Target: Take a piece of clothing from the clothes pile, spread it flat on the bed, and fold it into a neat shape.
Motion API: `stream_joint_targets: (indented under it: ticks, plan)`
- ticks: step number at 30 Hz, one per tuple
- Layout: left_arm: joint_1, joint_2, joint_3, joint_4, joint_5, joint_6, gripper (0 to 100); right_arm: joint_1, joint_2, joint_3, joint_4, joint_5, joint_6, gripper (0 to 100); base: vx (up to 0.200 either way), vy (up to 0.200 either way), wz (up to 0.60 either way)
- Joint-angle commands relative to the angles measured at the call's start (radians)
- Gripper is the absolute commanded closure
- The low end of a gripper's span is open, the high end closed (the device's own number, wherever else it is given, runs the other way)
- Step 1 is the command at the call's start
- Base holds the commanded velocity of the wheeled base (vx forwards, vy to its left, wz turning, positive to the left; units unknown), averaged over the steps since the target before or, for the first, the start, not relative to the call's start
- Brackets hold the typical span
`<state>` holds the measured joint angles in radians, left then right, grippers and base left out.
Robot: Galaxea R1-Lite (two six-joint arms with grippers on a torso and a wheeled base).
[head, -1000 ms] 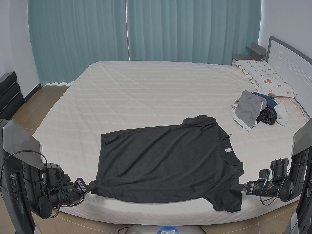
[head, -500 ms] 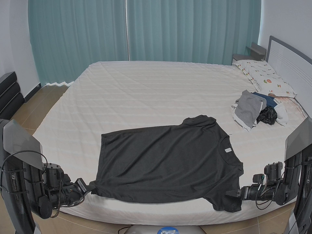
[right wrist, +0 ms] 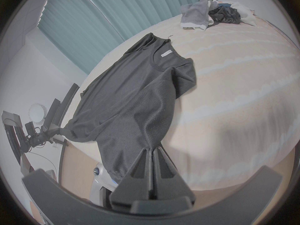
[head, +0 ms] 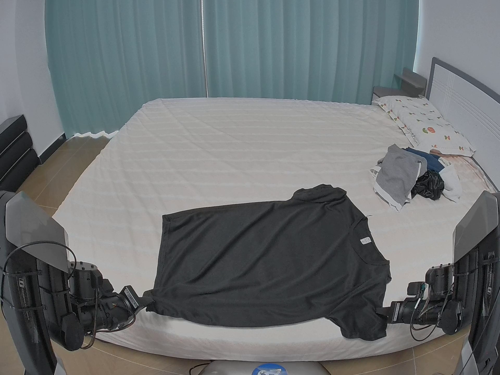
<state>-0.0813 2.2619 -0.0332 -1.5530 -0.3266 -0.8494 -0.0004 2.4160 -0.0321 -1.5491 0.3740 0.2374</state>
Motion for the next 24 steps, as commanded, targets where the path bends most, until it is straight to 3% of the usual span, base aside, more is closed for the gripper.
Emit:
stream_joint_targets:
  ticks: [1, 5, 15, 18, 24]
  plan:
    - [0.0, -0.002, 0.001, -0.01, 0.003, 0.0, 100, -0.036, -0.003, 0.032, -0.011, 0.003, 0.0, 100, 0.0, 0.0, 0.0]
    - [0.002, -0.005, 0.004, -0.01, 0.003, 0.0, 100, -0.081, -0.015, 0.032, -0.006, 0.003, -0.004, 100, 0.0, 0.0, 0.0]
    - [0.0, -0.041, 0.016, -0.01, 0.066, 0.012, 100, -0.125, -0.192, 0.032, 0.293, 0.014, -0.083, 100, 0.0, 0.0, 0.0]
    - [0.006, -0.036, 0.029, -0.009, 0.12, 0.116, 100, -0.125, -0.296, 0.032, 0.457, 0.02, -0.133, 100, 0.0, 0.0, 0.0]
    - [0.003, -0.036, 0.03, 0.016, 0.153, 0.142, 100, -0.124, -0.403, 0.032, 0.581, 0.02, -0.144, 100, 0.0, 0.0, 0.0]
